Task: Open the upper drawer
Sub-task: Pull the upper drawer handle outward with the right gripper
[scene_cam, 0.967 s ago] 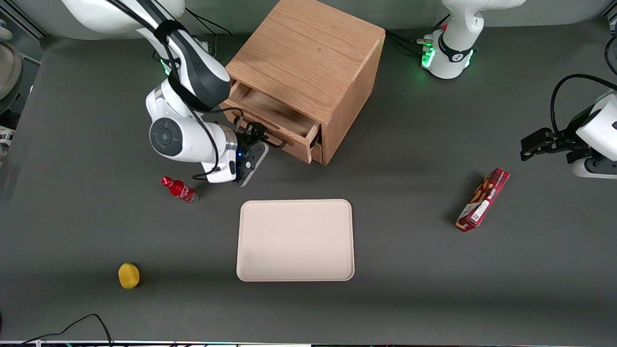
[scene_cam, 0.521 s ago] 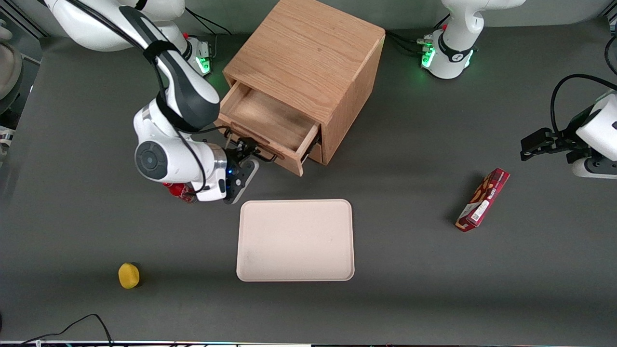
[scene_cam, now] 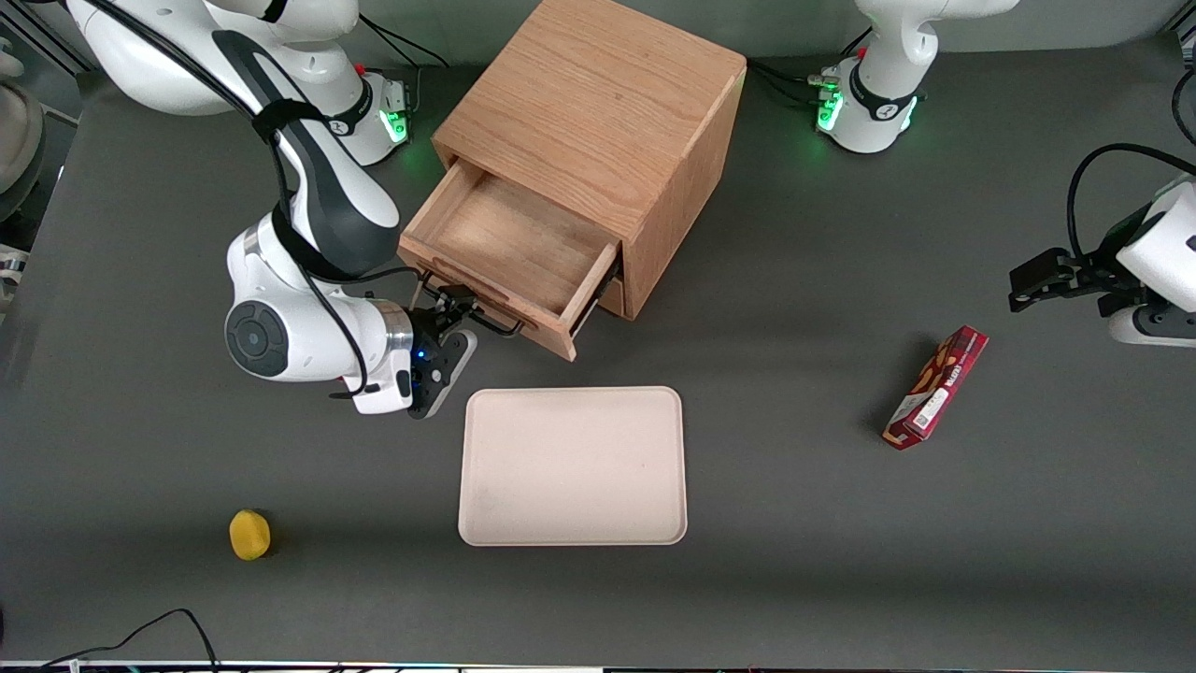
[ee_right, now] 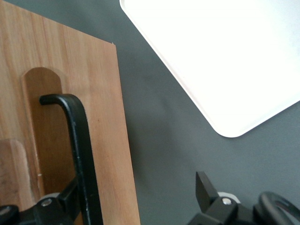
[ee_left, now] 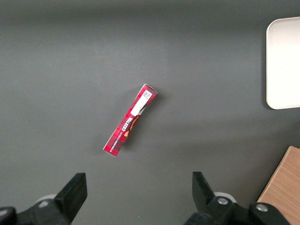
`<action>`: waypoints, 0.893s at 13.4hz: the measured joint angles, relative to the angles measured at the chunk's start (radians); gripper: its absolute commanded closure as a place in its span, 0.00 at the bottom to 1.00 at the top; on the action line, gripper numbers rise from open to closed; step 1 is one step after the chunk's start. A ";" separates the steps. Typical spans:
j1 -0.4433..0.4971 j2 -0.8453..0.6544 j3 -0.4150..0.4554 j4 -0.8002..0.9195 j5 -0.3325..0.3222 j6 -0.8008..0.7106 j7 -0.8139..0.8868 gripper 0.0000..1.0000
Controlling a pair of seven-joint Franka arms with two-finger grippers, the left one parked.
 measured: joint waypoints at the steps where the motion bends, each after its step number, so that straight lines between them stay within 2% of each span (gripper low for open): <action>1: 0.000 0.015 0.000 0.025 -0.016 -0.016 -0.001 0.00; 12: 0.000 0.080 -0.067 0.156 -0.055 -0.083 -0.093 0.00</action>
